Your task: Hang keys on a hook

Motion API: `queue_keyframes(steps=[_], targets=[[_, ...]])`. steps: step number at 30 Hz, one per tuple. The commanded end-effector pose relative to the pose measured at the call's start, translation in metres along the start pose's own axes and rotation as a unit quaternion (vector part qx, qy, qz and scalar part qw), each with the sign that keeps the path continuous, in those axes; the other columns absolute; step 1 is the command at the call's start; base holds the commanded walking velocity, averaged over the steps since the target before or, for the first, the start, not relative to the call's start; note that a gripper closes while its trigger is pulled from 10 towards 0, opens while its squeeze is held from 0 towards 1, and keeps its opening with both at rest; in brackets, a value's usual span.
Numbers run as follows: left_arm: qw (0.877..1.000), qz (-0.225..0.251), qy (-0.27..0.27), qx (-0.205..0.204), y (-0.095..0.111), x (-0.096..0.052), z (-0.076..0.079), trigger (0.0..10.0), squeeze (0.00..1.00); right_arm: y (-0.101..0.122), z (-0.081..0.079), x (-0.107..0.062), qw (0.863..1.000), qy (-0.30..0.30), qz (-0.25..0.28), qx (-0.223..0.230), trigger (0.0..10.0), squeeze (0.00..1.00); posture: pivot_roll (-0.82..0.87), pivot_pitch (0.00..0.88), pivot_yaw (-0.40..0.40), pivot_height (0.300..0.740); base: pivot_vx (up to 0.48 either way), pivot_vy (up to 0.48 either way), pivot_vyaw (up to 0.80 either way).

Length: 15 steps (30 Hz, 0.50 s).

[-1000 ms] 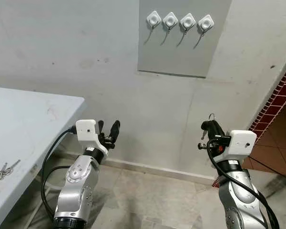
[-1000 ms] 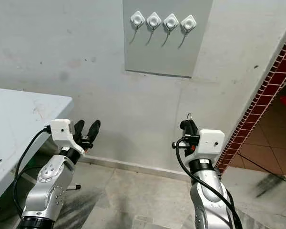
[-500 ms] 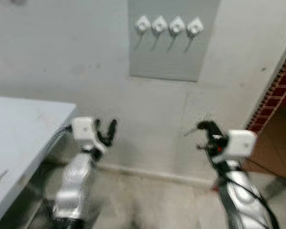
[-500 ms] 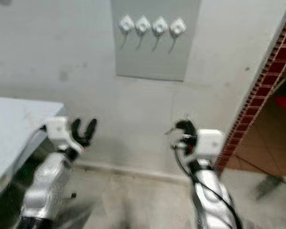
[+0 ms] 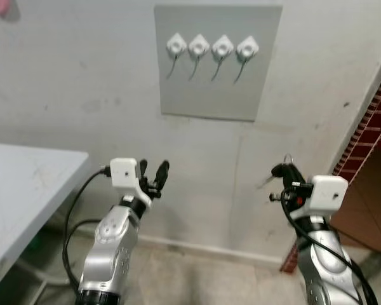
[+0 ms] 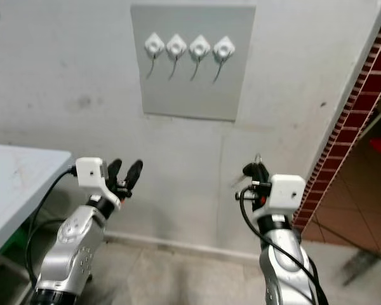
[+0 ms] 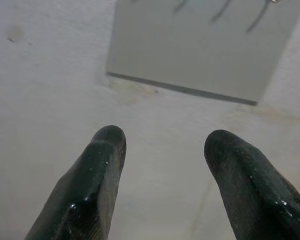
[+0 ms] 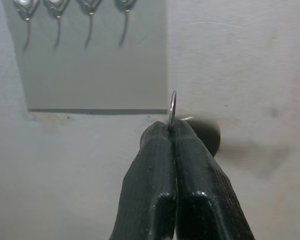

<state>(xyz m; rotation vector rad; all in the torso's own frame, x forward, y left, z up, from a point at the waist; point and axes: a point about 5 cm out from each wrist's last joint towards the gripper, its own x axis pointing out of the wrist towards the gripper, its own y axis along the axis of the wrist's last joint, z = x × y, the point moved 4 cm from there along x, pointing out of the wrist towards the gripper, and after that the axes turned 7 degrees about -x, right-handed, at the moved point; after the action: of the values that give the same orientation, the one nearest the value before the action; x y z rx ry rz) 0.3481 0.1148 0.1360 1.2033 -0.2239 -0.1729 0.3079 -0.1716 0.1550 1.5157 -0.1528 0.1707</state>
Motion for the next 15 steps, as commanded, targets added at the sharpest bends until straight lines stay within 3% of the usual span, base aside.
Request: queue_keyframes(steps=[1,15], targets=[[1.000,0.005,0.014,0.006,0.0055,-0.0018,-0.0088,10.0,0.00,0.0072,-0.0076,0.0019,1.000,0.009,0.014,0.007,10.0,0.00,-0.01,0.013,0.015,0.740,0.349,0.000,0.00],[1.000,0.004,0.017,0.002,0.0040,-0.0030,-0.0083,10.0,0.00,0.0071,-0.0086,0.0018,1.000,0.013,0.012,0.007,10.0,0.00,-0.01,0.013,0.009,0.740,0.355,0.000,0.00]])
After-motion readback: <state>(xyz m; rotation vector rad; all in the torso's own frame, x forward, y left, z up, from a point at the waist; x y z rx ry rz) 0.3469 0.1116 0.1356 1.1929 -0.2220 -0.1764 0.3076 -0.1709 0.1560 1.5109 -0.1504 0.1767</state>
